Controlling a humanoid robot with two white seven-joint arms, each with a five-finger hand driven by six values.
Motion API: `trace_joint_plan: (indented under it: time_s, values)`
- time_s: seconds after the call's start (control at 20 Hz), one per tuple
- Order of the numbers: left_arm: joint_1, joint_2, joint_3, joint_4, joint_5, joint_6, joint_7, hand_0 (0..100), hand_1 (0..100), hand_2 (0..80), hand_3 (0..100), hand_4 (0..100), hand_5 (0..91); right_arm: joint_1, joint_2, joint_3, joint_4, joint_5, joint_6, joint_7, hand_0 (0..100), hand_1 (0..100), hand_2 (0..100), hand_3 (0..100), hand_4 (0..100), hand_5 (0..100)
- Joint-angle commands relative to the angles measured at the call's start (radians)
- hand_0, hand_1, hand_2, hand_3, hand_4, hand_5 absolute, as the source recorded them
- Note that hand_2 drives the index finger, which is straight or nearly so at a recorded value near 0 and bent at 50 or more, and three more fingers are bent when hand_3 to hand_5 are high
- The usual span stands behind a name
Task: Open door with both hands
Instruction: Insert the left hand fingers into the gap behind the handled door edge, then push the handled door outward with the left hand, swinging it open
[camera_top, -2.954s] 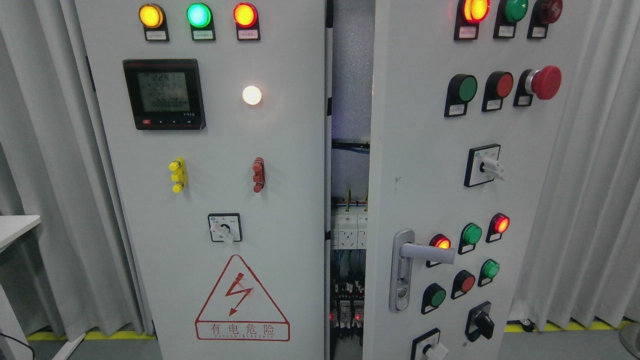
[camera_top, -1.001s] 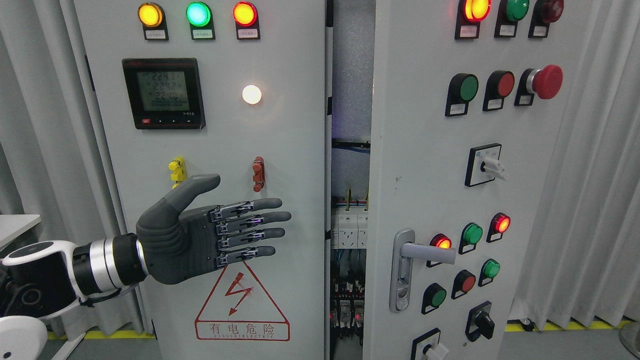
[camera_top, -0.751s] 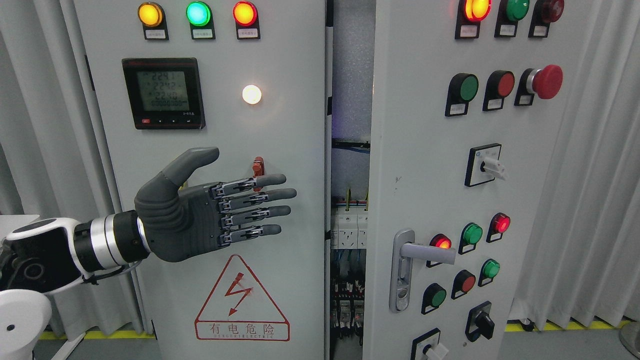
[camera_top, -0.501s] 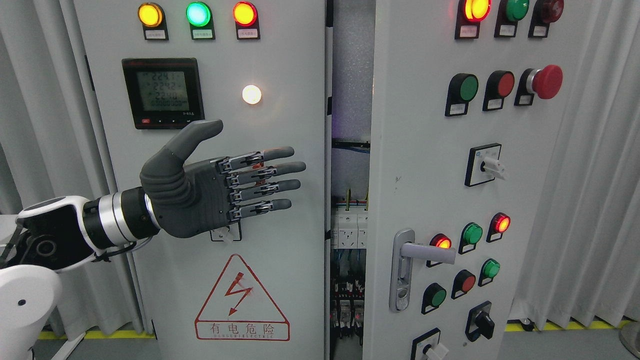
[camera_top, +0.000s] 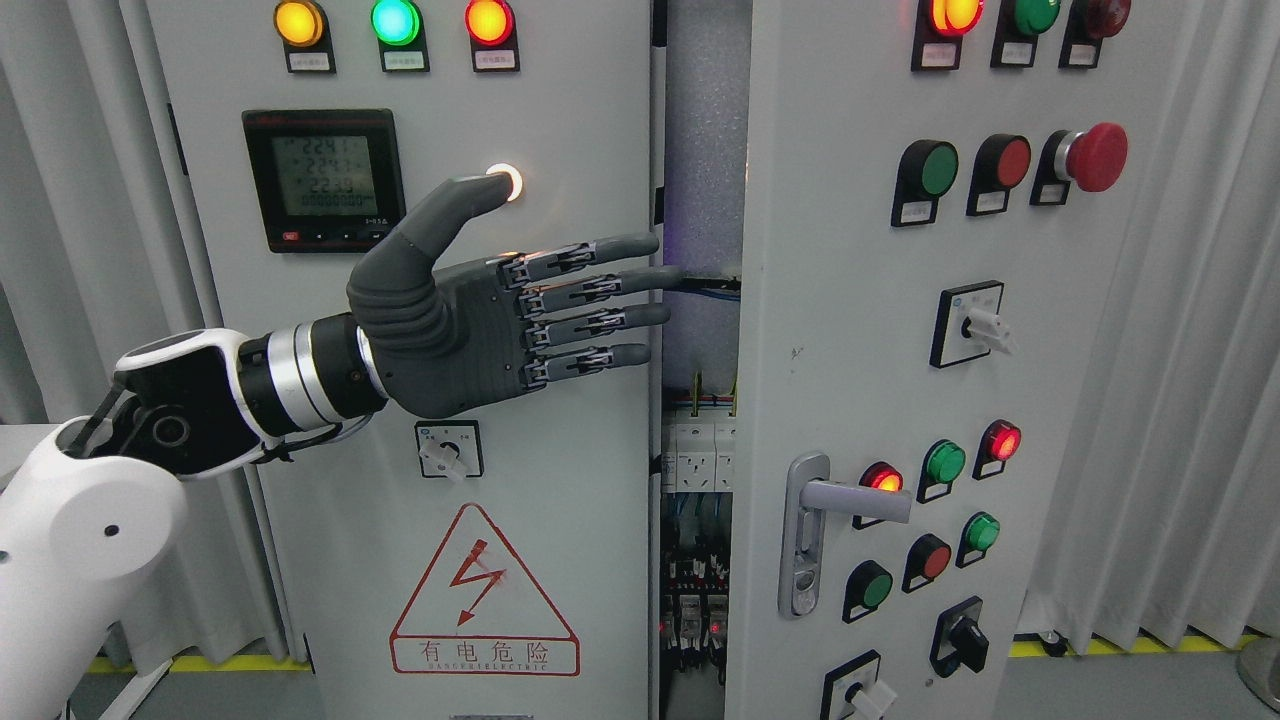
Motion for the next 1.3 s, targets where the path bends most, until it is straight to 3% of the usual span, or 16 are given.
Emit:
trace_joint_plan:
  time_s: [0.0, 0.4, 0.8, 1.25]
  values:
    - [-0.127, -0.013, -0.335, 0.092, 0.086, -0.046, 0.0, 29, 0, 2.7, 3, 3, 0.0, -0.028, -0.003, 0.0, -0.034, 0.0, 0.0, 0.0, 22, 0, 0, 0, 0, 0]
    - [-0.14, -0.028, -0.337, 0.081, 0.087, -0.042, -0.032, 29, 0, 2.7, 3, 3, 0.0, -0.028, -0.003, 0.0, -0.034, 0.0, 0.0, 0.0, 22, 0, 0, 0, 0, 0]
    - [-0.178, -0.032, -0.375, 0.079, 0.115, -0.046, -0.035, 29, 0, 2.7, 3, 3, 0.0, -0.028, -0.003, 0.0, -0.034, 0.0, 0.0, 0.0, 22, 0, 0, 0, 0, 0]
    - [-0.207, -0.087, -0.385, 0.079, 0.115, -0.08, -0.035, 29, 0, 2.7, 3, 4, 0.0, -0.028, -0.003, 0.0, -0.034, -0.001, 0.0, 0.0, 22, 0, 0, 0, 0, 0]
